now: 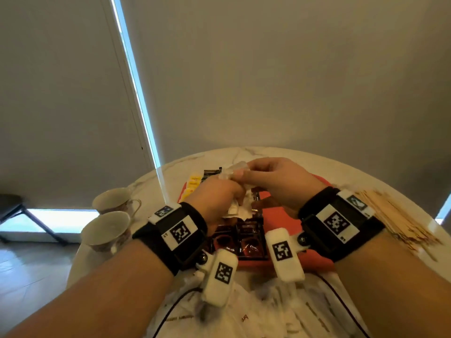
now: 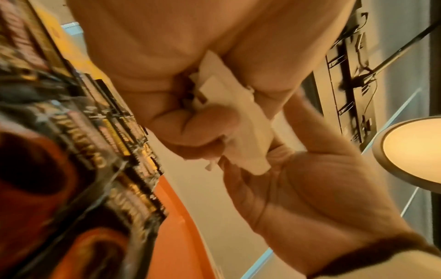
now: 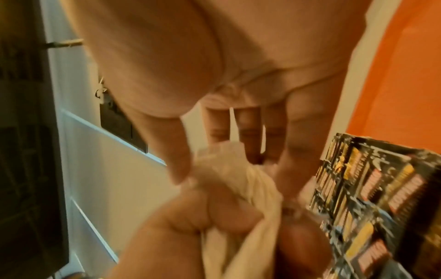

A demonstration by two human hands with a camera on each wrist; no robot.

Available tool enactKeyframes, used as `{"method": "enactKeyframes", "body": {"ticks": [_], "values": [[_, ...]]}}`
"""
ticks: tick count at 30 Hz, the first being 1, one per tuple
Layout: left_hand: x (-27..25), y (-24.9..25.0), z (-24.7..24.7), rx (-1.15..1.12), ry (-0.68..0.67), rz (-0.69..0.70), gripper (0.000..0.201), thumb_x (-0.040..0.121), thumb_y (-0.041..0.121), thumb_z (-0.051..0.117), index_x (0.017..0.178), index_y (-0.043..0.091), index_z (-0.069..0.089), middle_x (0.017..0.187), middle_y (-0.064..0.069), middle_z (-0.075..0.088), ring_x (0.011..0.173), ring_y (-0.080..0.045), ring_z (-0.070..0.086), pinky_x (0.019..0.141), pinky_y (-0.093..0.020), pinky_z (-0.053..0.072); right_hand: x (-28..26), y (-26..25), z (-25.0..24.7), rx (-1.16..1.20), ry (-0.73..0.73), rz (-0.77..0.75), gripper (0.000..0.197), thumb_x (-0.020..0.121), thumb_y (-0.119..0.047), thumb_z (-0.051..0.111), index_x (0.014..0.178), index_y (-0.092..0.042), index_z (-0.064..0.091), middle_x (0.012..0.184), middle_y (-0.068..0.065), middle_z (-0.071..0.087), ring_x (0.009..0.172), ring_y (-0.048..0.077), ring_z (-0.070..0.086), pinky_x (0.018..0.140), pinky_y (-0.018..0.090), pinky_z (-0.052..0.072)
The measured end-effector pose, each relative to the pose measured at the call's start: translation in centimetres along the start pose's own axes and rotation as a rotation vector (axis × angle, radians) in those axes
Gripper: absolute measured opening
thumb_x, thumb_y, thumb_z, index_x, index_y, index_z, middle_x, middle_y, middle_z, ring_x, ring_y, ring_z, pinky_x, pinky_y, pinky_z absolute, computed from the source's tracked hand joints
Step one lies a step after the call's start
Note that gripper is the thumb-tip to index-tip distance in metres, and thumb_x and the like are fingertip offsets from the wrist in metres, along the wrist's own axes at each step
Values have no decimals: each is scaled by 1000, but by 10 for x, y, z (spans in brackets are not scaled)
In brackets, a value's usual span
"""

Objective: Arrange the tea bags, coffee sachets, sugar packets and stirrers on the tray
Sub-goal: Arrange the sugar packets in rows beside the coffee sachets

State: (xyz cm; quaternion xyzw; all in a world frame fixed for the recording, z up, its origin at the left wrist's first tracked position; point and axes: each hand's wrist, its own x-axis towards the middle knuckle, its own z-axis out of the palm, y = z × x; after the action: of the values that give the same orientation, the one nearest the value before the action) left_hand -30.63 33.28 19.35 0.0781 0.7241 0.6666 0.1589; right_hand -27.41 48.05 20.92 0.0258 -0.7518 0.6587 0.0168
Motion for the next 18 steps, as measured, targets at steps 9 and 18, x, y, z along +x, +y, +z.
{"method": "enactKeyframes", "body": {"ticks": [9,18], "values": [[20,-3,-3,-321,-148,-126,19,93,6,61,111,6,66,84,-10,63,71,-18,59,42,-21,47,33,12,-8,-69,77,9,10,92,-9,70,97,-4,78,100,20,76,85,27,72,83,42,62],[36,-15,-8,-434,109,-71,14,98,26,67,104,14,71,78,-6,71,59,-15,63,40,-20,42,38,30,-1,161,69,-64,28,83,3,75,110,-5,72,110,15,74,93,26,75,80,33,61]]}}
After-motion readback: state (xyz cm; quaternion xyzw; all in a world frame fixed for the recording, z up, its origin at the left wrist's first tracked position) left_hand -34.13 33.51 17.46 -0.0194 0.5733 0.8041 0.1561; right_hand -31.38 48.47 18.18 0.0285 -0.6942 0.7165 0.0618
